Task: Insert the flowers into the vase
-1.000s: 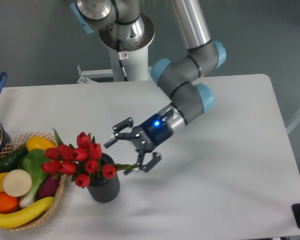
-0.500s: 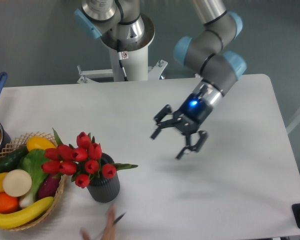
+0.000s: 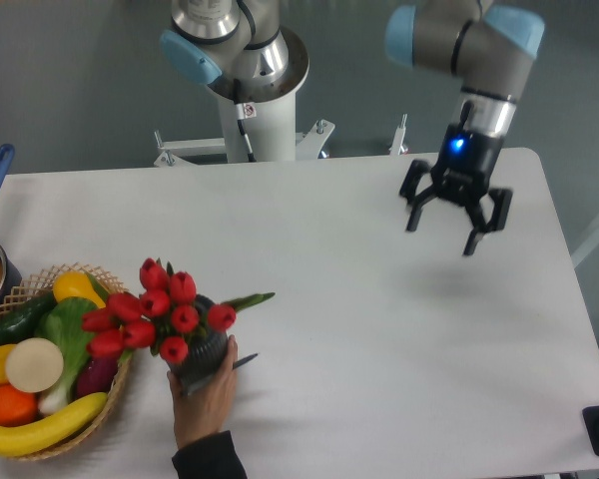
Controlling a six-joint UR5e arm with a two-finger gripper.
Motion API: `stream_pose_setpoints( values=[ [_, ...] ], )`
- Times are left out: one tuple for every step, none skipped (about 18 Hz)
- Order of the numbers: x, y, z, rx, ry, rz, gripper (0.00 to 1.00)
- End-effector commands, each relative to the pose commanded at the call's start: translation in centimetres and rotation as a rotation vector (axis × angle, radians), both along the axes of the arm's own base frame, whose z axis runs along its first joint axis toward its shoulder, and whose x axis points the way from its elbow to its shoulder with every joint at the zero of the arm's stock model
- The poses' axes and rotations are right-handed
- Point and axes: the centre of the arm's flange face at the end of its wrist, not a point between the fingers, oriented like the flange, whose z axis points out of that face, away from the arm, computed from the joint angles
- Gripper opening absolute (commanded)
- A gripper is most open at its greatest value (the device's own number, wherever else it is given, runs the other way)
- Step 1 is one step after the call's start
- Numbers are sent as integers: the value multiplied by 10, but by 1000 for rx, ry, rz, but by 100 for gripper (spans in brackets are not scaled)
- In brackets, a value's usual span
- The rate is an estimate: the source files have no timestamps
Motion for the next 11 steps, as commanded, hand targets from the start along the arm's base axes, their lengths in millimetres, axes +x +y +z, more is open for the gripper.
stream_pose_setpoints(
  values=[
    [6, -8, 9, -57, 4, -25, 100],
    [8, -20, 20, -97, 9, -40, 100],
    [8, -32, 27, -113, -1, -42, 100],
    [11, -36, 36, -120, -9, -52, 100],
    [16, -38, 47, -126, -14, -75, 100],
    [22, -41, 59, -132, -20, -96, 100],
    [29, -46, 71, -141, -29, -106, 100],
    [34, -49, 78, -152, -44, -114, 100],
    [37, -50, 83, -156, -57, -118, 100],
    [40, -50, 86, -157, -66, -124, 100],
    [42, -51, 90, -157, -67, -123, 100]
  ],
)
